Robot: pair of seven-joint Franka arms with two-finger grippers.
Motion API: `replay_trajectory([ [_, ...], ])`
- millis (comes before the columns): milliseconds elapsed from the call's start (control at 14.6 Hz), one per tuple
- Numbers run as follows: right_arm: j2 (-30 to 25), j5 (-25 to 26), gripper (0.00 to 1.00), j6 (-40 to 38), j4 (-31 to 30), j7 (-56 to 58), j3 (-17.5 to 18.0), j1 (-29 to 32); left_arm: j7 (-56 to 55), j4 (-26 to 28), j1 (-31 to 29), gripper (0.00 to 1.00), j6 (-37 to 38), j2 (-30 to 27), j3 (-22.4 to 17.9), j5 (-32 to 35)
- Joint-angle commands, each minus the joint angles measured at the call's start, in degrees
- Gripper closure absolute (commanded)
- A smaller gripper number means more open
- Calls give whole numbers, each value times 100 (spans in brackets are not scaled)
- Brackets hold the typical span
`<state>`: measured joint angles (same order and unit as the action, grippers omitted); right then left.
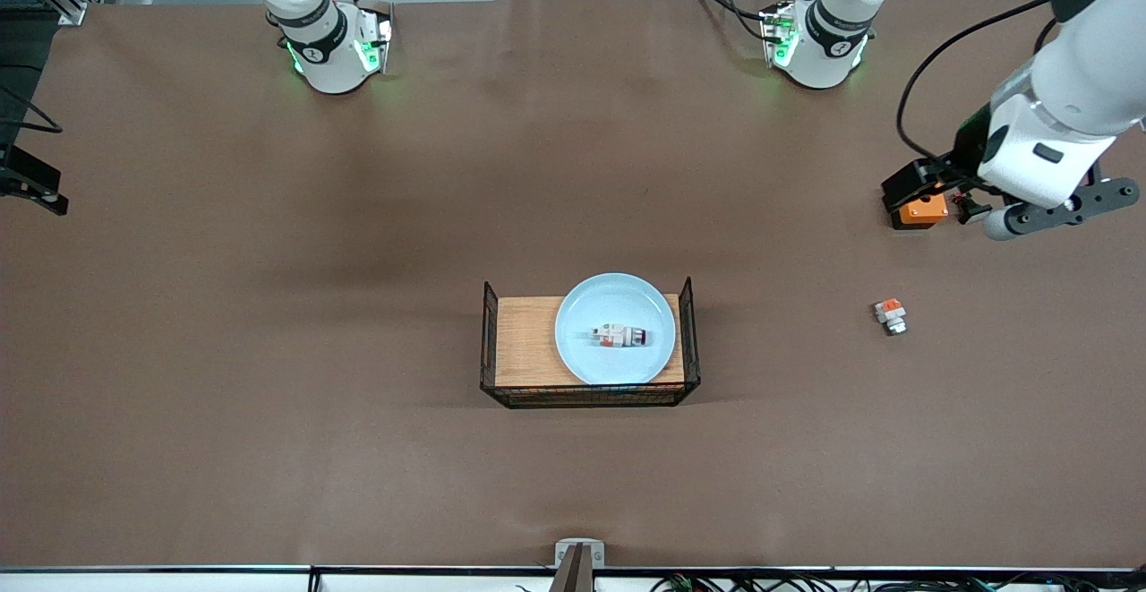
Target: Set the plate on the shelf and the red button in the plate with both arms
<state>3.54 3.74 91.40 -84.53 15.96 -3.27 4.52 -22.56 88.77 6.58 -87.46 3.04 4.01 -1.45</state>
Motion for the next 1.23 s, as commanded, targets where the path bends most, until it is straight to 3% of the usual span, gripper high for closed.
replay_trajectory([
  [0, -29, 66, 0, -25, 33, -538, 63, 67, 873, 693, -402, 0, -210, -523, 30, -92],
  [137, -20, 74, 0, -26, 16, -1417, 81, -12, 1418, 852, -596, 0, -368, -647, 30, -92],
  [343, 32, 74, 0, 36, 16, -1289, 81, -47, 1640, 747, -596, 0, -605, -630, -14, -84],
  [1165, 85, -14, 0, 80, 68, -1105, 116, -117, 1553, -527, -561, 0, -623, 90, -23, 4],
])
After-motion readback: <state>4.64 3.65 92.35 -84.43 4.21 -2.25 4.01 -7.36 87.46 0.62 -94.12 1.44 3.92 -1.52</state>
